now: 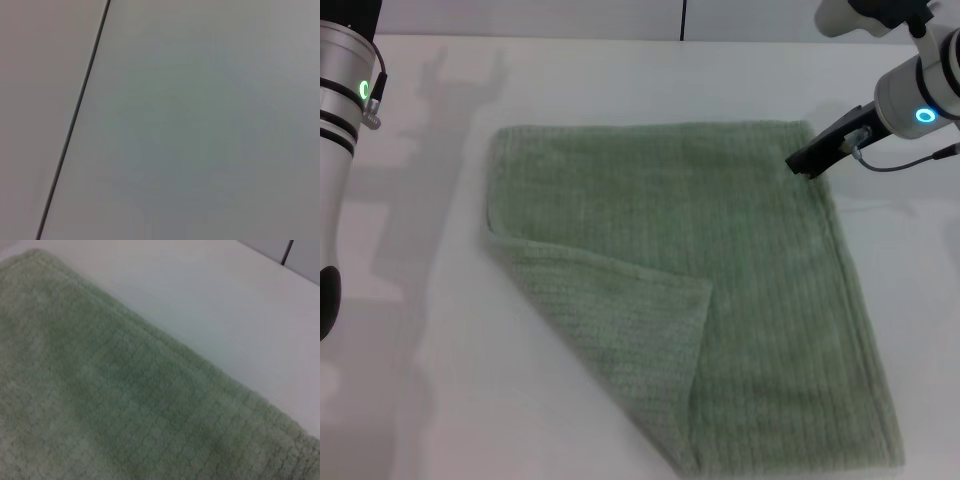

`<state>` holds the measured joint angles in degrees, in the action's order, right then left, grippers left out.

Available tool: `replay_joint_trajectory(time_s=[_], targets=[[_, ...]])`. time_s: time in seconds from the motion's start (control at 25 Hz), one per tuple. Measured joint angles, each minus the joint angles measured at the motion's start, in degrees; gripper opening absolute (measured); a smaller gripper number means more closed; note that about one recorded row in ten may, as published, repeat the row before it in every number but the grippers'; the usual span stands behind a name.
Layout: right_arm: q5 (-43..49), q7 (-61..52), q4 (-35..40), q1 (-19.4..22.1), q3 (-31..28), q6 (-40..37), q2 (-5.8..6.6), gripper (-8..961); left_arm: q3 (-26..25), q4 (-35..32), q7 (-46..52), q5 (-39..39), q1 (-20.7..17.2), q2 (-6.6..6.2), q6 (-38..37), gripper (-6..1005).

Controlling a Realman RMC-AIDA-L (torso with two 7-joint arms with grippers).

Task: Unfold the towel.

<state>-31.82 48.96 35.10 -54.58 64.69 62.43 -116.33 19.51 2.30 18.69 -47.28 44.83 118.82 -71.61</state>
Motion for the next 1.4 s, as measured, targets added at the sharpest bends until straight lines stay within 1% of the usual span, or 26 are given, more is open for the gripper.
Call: replay_joint_trajectory(time_s=[0.64, 1.12, 1.4], targets=[[0.0, 2.9, -3.5, -0.5, 0.1, -2.8, 0.06, 3, 0.0, 0.6, 0.0, 0.0, 0.7, 0.2, 0.7, 801], [0.0, 4.6, -4.3, -0.6, 0.5, -4.4, -0.33, 4, 0.0, 1.3, 0.0, 0.0, 0.9, 0.17, 0.7, 797], [0.0, 5.6, -6.0, -1.2, 0.5, -5.2, -0.4, 5, 0.0, 1.4, 0.0, 0.0, 0.9, 0.17, 0.7, 795]])
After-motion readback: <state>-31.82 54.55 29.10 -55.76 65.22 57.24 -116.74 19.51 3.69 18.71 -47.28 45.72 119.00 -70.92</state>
